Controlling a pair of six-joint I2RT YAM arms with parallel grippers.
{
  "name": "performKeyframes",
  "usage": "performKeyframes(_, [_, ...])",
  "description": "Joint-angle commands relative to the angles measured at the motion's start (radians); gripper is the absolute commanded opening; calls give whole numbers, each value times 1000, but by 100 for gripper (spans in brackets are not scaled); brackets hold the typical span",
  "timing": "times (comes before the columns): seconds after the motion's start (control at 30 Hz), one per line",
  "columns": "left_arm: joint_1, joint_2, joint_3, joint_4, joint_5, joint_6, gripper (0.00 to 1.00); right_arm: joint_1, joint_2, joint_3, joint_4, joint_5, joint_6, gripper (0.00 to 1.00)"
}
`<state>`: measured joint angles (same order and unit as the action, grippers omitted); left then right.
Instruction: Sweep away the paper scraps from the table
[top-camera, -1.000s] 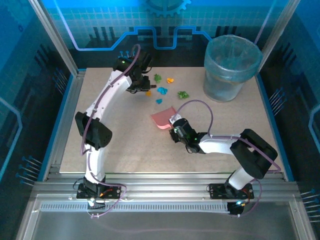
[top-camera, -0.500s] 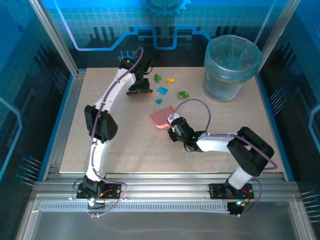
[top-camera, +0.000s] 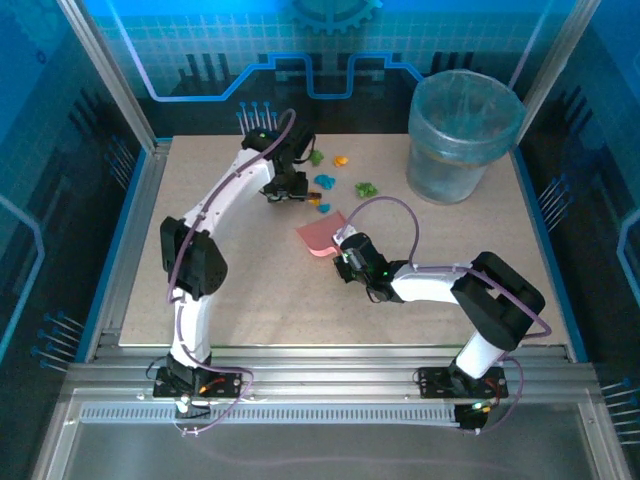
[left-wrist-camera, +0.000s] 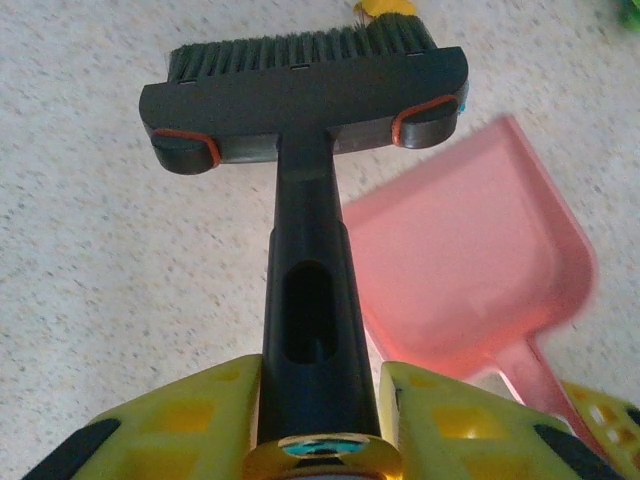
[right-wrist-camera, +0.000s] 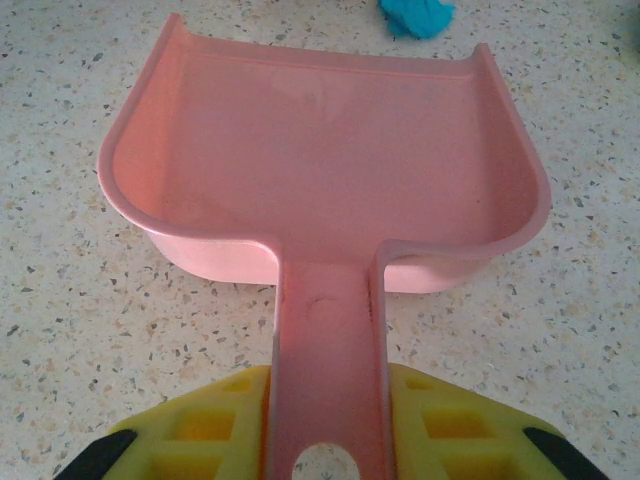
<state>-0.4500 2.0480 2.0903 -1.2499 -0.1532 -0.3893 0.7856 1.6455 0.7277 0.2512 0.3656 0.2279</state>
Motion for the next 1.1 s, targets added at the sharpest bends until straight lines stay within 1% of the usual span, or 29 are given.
performKeyframes(0.0, [-28, -75, -68, -2, 90, 3, 0, -8, 11, 7, -30, -11, -1, 0])
performKeyframes(0.23, [-70, -173, -194, 21, 132, -2, 0, -33, 16, 11, -60, -12, 22, 0])
performKeyframes(0.47, [-81, -286, -280, 45, 113, -9, 0, -41, 19, 6, -50, -26, 22, 0])
performKeyframes(0.67, [-78, -342, -262, 74, 47, -21, 0, -42, -7, -10, -52, -31, 16, 0])
performKeyframes(0.8, [-78, -338, -217, 79, 3, -12, 0, -45, -46, -54, -48, -16, 41, 0])
performKeyframes(0.9, [-79, -313, -184, 72, 18, -11, 0, -48, -83, -106, -21, -14, 68, 0])
performKeyframes(1.07, [-79, -300, -193, 111, 44, -23, 0, -76, -115, -162, 13, -45, 98, 0])
